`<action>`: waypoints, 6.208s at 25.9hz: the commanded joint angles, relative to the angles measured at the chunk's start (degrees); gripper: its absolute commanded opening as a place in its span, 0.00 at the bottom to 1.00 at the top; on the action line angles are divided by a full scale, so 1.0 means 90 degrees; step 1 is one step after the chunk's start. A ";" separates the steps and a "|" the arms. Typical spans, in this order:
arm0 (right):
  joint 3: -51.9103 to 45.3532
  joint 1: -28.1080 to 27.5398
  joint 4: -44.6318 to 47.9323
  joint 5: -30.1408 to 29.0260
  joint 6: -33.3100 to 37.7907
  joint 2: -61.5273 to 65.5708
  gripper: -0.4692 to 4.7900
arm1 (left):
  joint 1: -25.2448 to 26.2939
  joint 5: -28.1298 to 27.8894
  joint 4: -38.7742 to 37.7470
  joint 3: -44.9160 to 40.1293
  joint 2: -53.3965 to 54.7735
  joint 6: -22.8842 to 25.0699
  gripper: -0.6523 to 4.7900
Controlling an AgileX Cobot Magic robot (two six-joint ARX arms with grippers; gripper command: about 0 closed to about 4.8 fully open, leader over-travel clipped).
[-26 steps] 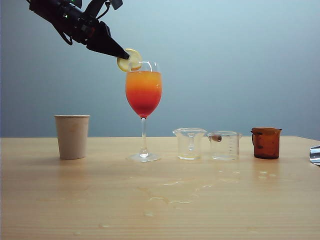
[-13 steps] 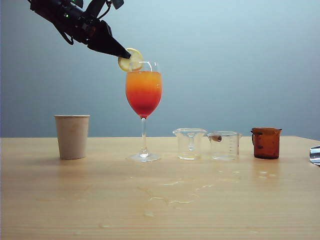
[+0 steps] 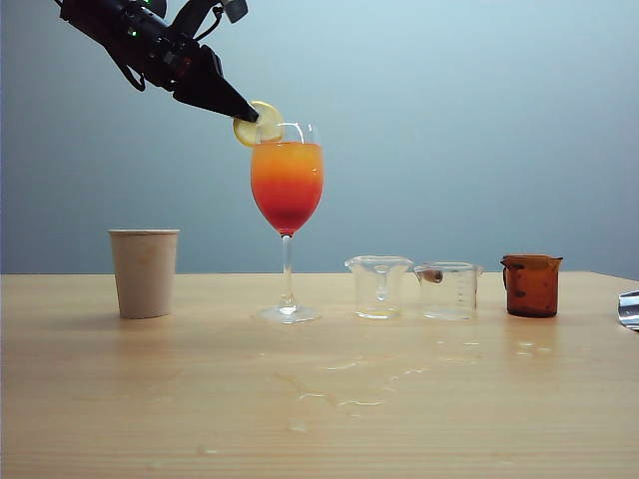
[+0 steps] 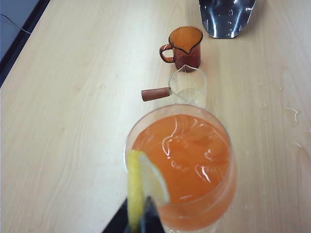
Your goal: Pick up the lemon slice from the paper cup on the left and carefully insert it into the rim of the goblet.
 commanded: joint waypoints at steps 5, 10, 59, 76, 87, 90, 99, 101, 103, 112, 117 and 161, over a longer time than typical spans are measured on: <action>0.0027 0.0007 0.0146 -0.0010 -0.0027 -0.0007 0.08 | -0.0049 0.0036 -0.0005 0.0005 0.0049 0.0005 0.16; 0.0027 0.0007 0.0148 -0.0010 -0.0027 -0.0007 0.08 | -0.0053 0.0032 -0.0002 0.0005 0.0049 0.0002 0.16; 0.0027 0.0007 0.0148 -0.0010 -0.0049 -0.0005 0.08 | -0.0046 0.0036 0.0032 0.0177 -0.0051 -0.0005 0.34; 0.0029 0.0005 0.0376 0.0007 -0.0170 -0.0012 0.08 | -0.0036 0.0039 -0.0257 0.0182 -0.0782 -0.0811 0.11; 0.0027 0.0007 0.0622 0.0792 -0.0187 -0.0027 0.08 | -0.0039 0.0328 -0.1387 0.0177 -0.1375 -0.1382 0.11; 0.0027 0.0007 0.0624 0.0872 -0.0396 -0.0029 0.08 | -0.0044 0.0328 -0.1787 0.0177 -0.1583 -0.1681 0.11; 0.0027 0.0022 0.0636 0.0877 -0.1081 -0.0051 0.08 | -0.0061 0.0221 -0.2154 0.0024 -0.2618 -0.2237 0.11; 0.0027 0.0022 0.0648 0.0879 -0.1103 -0.0053 0.08 | -0.0061 0.0000 -0.2147 0.0002 -0.2824 -0.2443 0.11; 0.0027 0.0022 0.0658 0.0903 -0.1217 -0.0056 0.08 | -0.0061 -0.0155 -0.2147 0.0002 -0.2999 -0.2603 0.11; -0.0384 0.0053 0.1209 0.1018 -0.1355 -0.0187 0.08 | -0.0068 -0.0743 -0.2011 -0.0284 -0.4061 -0.3791 0.11; -0.0673 0.0049 0.1401 0.1047 -0.1355 -0.0345 0.08 | -0.0068 -0.1676 -0.1542 -0.1088 -0.4864 -0.4617 0.11; -0.2035 0.0046 0.2956 0.1751 -0.1331 -0.0809 0.09 | -0.0075 -0.5581 0.6494 -1.0698 -1.0273 -0.6623 0.11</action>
